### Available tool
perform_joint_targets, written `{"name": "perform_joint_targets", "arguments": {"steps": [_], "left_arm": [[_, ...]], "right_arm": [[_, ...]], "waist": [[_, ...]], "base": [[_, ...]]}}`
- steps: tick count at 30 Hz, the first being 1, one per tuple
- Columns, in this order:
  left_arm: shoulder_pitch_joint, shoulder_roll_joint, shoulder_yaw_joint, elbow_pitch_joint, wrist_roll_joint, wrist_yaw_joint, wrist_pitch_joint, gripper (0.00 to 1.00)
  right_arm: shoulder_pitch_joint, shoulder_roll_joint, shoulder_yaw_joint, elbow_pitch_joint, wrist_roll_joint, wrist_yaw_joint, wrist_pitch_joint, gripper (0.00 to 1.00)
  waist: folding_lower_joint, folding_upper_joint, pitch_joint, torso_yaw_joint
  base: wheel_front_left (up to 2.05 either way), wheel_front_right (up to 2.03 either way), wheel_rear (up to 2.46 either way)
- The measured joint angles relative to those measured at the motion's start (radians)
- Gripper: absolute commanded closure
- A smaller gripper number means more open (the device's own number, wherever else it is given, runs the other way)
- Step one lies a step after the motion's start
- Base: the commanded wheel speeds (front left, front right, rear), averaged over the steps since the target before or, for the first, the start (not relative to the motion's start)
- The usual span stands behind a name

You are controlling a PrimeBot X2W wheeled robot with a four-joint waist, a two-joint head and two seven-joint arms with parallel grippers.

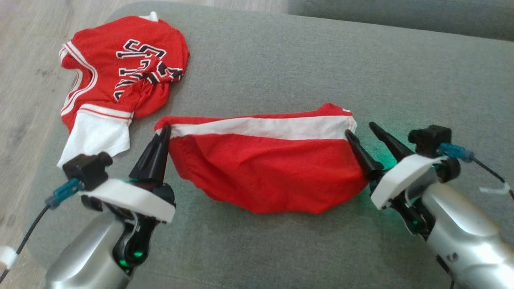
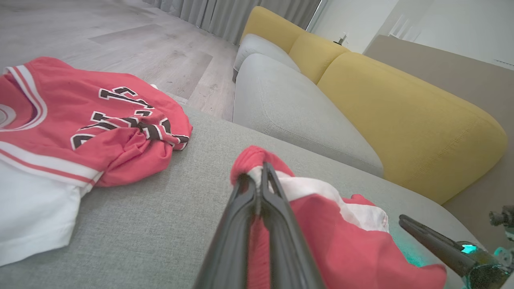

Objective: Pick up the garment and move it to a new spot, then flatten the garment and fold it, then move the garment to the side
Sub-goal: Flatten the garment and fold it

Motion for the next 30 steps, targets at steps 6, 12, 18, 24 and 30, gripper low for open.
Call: {"name": "perform_joint_targets", "arguments": {"steps": [6, 12, 18, 24, 30], "left_arm": [[-0.027, -0.017, -0.005, 0.023, 0.000, -0.012, -0.001, 1.00], [-0.029, -0.021, -0.011, 0.044, 0.001, -0.020, -0.003, 1.00], [-0.046, -0.005, -0.013, 0.040, 0.041, -0.021, -0.015, 1.00], [-0.209, 0.040, -0.037, -0.008, 0.159, -0.022, 0.004, 1.00], [-0.540, 0.035, -0.071, -0.005, 0.284, -0.048, 0.046, 1.00]], "right_arm": [[-0.092, -0.030, 0.145, 0.036, 0.118, 0.000, 0.010, 0.00], [-0.148, -0.036, 0.263, 0.036, 0.208, 0.000, -0.016, 1.00], [-0.191, -0.071, 0.343, 0.031, 0.251, 0.000, -0.064, 1.00], [-0.338, -0.123, 0.291, 0.017, 0.242, 0.000, -0.085, 1.00], [-0.553, -0.221, 0.099, 0.022, 0.094, 0.000, -0.086, 1.00]], "waist": [[0.0001, 0.0000, 0.023, 0.018], [-0.0001, 0.0000, 0.021, 0.018], [-0.0001, 0.0000, 0.006, -0.015], [-0.0001, 0.0000, 0.008, -0.086], [0.0000, 0.0000, 0.042, -0.189]], "base": [[0.00, 0.00, 0.00], [0.00, 0.00, 0.00], [0.00, 0.00, 0.00], [0.00, 0.00, 0.00], [0.00, 0.00, 0.00]]}}
